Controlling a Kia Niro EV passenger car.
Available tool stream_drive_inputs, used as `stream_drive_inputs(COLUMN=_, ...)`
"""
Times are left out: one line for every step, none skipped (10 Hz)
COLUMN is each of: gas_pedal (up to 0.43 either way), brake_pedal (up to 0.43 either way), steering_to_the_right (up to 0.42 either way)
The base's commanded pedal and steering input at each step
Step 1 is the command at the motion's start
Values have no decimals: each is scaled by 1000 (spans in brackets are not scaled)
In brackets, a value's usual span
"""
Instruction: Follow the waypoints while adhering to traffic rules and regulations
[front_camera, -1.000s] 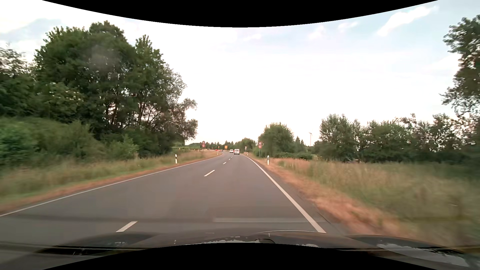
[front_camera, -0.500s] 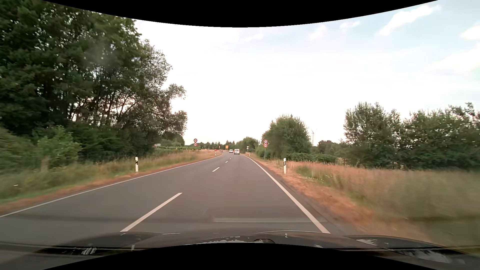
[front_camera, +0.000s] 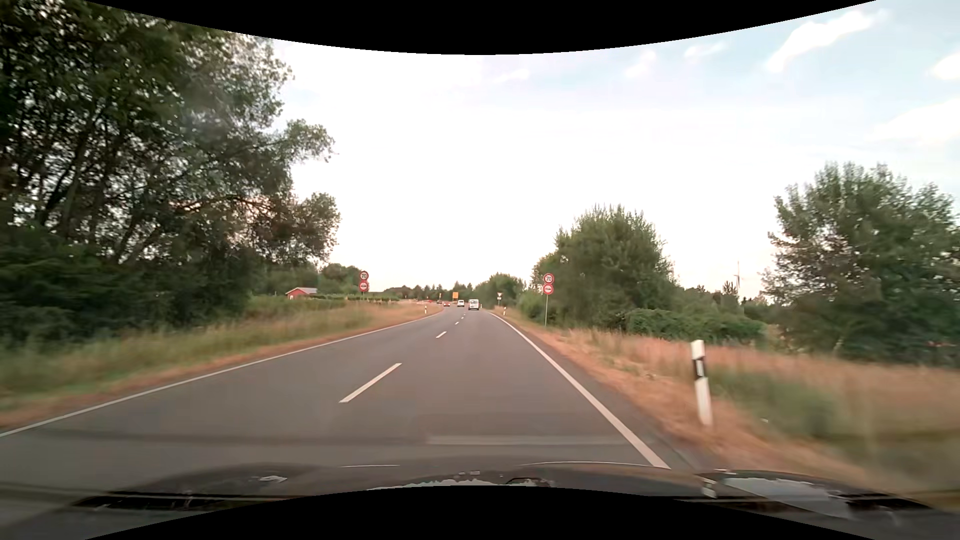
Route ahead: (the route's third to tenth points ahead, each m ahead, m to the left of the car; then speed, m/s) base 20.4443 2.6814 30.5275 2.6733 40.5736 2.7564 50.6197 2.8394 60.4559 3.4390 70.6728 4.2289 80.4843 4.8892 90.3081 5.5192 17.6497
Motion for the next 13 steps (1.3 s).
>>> stream_drive_inputs(gas_pedal=130, brake_pedal=0, steering_to_the_right=-4)
stream_drive_inputs(gas_pedal=130, brake_pedal=0, steering_to_the_right=-4)
stream_drive_inputs(gas_pedal=130, brake_pedal=0, steering_to_the_right=-4)
stream_drive_inputs(gas_pedal=130, brake_pedal=0, steering_to_the_right=-4)
stream_drive_inputs(gas_pedal=130, brake_pedal=0, steering_to_the_right=-4)
stream_drive_inputs(gas_pedal=130, brake_pedal=0, steering_to_the_right=-4)
stream_drive_inputs(gas_pedal=130, brake_pedal=0, steering_to_the_right=-4)
stream_drive_inputs(gas_pedal=130, brake_pedal=0, steering_to_the_right=-4)
stream_drive_inputs(gas_pedal=130, brake_pedal=0, steering_to_the_right=-4)
stream_drive_inputs(gas_pedal=130, brake_pedal=0, steering_to_the_right=-4)
stream_drive_inputs(gas_pedal=138, brake_pedal=0, steering_to_the_right=-4)
stream_drive_inputs(gas_pedal=138, brake_pedal=0, steering_to_the_right=-4)
stream_drive_inputs(gas_pedal=138, brake_pedal=0, steering_to_the_right=-4)
